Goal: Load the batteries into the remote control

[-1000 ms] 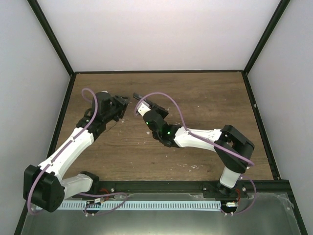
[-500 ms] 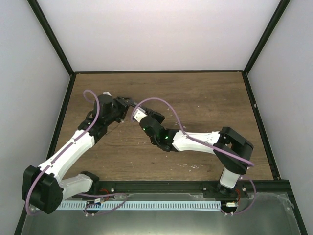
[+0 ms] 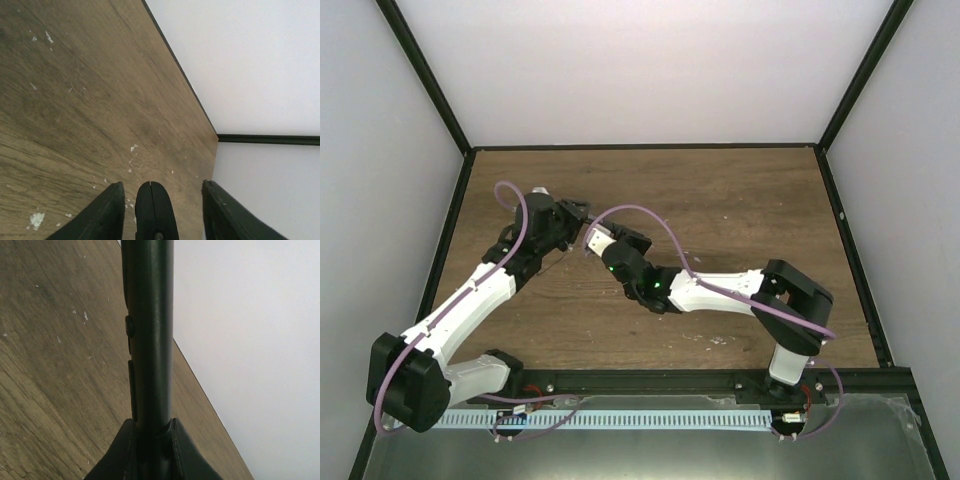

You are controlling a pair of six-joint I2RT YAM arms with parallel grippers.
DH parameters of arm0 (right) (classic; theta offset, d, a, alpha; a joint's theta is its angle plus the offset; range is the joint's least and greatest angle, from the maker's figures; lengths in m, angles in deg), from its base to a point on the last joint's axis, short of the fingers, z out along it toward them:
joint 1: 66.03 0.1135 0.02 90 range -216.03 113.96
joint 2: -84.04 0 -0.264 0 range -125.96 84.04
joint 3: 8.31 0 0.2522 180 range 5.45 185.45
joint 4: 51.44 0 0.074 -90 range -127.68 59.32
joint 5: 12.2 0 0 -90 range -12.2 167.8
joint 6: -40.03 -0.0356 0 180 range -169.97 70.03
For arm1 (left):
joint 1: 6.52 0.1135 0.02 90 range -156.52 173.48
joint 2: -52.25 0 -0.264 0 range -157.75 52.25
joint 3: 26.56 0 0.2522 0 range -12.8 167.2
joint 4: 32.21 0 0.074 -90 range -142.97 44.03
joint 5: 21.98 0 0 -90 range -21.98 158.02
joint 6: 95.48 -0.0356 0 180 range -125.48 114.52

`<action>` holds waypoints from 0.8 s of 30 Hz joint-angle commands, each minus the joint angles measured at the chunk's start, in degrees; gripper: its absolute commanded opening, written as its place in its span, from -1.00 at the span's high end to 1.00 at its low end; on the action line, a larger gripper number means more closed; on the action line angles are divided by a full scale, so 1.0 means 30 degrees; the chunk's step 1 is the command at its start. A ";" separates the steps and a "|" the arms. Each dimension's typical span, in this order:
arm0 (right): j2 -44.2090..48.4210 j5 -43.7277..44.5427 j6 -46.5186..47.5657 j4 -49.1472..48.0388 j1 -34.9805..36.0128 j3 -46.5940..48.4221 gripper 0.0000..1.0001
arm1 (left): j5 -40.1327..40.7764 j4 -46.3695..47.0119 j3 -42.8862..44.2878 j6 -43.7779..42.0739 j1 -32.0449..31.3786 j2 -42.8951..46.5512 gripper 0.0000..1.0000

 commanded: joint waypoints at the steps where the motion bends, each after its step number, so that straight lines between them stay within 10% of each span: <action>1: -0.0076 0.0247 0.0619 -0.1335 0.0297 -0.0007 0.99 | 0.0270 -0.0142 0.0538 -0.0512 -0.0092 -0.0033 0.20; 24: 0.0306 0.1105 0.0646 -0.2991 0.0503 -0.0774 0.99 | -0.0030 0.0857 -0.0357 -0.1338 -0.0092 0.0036 1.00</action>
